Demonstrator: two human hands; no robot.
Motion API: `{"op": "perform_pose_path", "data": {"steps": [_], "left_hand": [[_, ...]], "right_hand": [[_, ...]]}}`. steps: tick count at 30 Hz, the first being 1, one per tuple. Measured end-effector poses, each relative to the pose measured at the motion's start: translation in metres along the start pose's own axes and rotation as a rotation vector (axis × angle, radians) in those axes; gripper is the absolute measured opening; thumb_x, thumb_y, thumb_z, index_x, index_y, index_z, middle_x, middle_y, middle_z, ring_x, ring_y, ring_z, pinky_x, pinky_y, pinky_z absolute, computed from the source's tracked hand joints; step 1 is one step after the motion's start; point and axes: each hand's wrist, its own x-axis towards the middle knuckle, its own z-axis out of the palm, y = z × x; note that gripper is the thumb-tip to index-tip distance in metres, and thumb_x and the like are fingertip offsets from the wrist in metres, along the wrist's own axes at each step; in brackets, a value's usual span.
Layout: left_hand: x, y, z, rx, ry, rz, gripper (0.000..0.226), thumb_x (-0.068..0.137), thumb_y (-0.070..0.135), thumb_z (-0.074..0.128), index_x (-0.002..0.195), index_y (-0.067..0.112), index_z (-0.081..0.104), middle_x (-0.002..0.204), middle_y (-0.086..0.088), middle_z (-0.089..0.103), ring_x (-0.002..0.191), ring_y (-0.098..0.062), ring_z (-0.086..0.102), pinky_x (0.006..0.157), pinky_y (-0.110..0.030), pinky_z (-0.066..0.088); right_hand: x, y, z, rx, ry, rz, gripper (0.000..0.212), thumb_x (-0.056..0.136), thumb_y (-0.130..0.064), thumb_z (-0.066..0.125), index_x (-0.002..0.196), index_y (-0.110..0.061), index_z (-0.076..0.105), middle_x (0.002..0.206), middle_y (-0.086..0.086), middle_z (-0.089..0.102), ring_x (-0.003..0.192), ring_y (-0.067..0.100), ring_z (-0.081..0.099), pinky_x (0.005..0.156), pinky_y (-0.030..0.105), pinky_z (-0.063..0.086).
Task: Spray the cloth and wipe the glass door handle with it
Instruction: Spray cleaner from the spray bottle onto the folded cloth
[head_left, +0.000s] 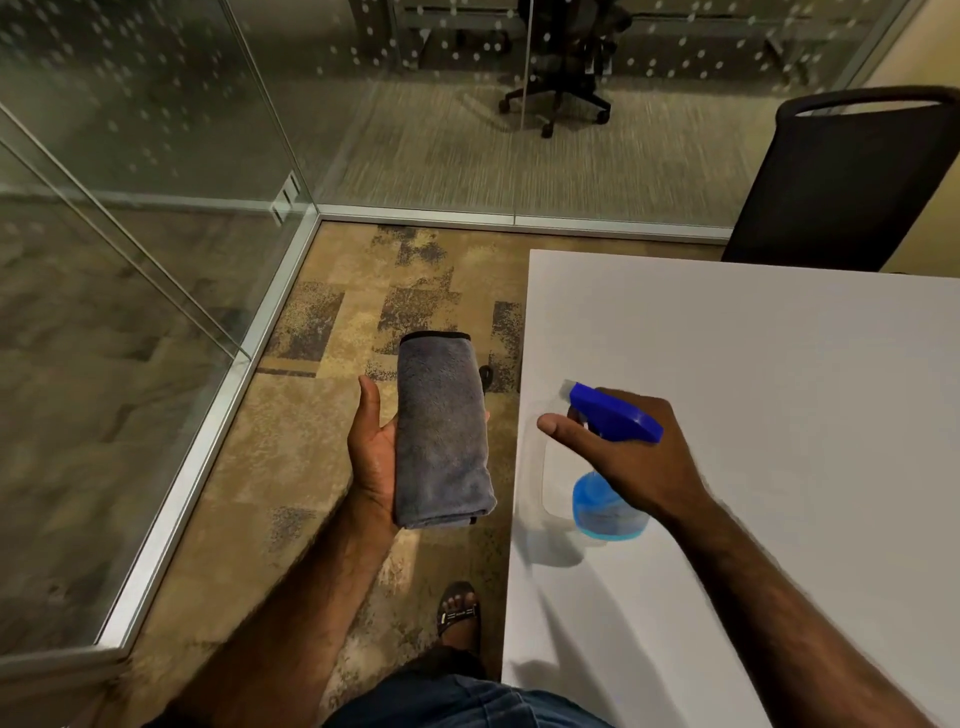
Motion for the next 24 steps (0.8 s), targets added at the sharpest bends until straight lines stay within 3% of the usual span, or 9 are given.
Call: {"op": "perform_pose_path", "data": {"steps": [2, 7, 9, 14, 21, 24], "left_hand": [[-0.004, 0.003, 0.004, 0.01, -0.032, 0.025, 0.133, 0.059, 0.081, 0.089, 0.162, 0.006, 0.047, 0.167, -0.029, 0.043, 0.156, -0.055, 0.036, 0.132, -0.068, 0.019], [-0.009, 0.003, 0.004, -0.011, -0.055, 0.032, 0.13, 0.06, 0.078, 0.091, 0.16, 0.007, 0.05, 0.169, -0.026, 0.04, 0.158, -0.052, 0.032, 0.133, -0.066, 0.016], [-0.01, 0.001, 0.004, -0.035, -0.079, 0.003, 0.126, 0.065, 0.08, 0.087, 0.161, 0.008, 0.049, 0.169, -0.025, 0.042, 0.158, -0.051, 0.034, 0.133, -0.067, 0.017], [-0.009, -0.006, -0.006, -0.043, 0.014, -0.056, 0.11, 0.089, 0.09, 0.044, 0.161, 0.007, 0.047, 0.167, -0.027, 0.044, 0.156, -0.053, 0.035, 0.132, -0.066, 0.02], [-0.011, -0.003, -0.007, -0.075, 0.056, -0.064, 0.108, 0.089, 0.086, 0.044, 0.162, 0.007, 0.046, 0.168, -0.027, 0.042, 0.161, -0.051, 0.027, 0.134, -0.064, 0.015], [-0.014, -0.002, -0.005, -0.069, 0.077, -0.053, 0.107, 0.089, 0.086, 0.043, 0.161, 0.007, 0.048, 0.167, -0.027, 0.044, 0.16, -0.052, 0.028, 0.132, -0.064, 0.022]], "right_hand": [[0.007, 0.006, -0.005, 0.027, 0.05, -0.021, 0.028, 0.088, -0.051, 0.088, 0.081, -0.028, 0.073, 0.074, -0.009, 0.073, 0.068, 0.004, 0.065, 0.063, 0.014, 0.052], [0.035, 0.028, -0.021, 0.12, 0.115, 0.017, 0.022, 0.089, -0.044, 0.09, 0.092, -0.025, 0.081, 0.088, 0.001, 0.08, 0.086, 0.026, 0.076, 0.073, 0.023, 0.061], [0.046, 0.04, -0.024, 0.132, 0.098, 0.028, 0.022, 0.092, -0.042, 0.088, 0.099, -0.022, 0.082, 0.092, 0.003, 0.081, 0.092, 0.029, 0.076, 0.077, 0.028, 0.061], [0.069, 0.065, -0.02, 0.117, 0.036, 0.028, 0.029, 0.096, -0.037, 0.084, 0.112, -0.013, 0.077, 0.1, 0.006, 0.079, 0.096, 0.025, 0.073, 0.083, 0.037, 0.058], [0.084, 0.09, -0.007, 0.114, 0.042, 0.048, 0.028, 0.099, -0.025, 0.082, 0.121, -0.009, 0.074, 0.112, 0.009, 0.077, 0.11, 0.032, 0.071, 0.095, 0.045, 0.061], [0.088, 0.098, -0.004, 0.128, 0.048, 0.057, 0.029, 0.1, -0.025, 0.081, 0.123, -0.009, 0.074, 0.115, 0.009, 0.077, 0.113, 0.032, 0.071, 0.097, 0.045, 0.061]]}}
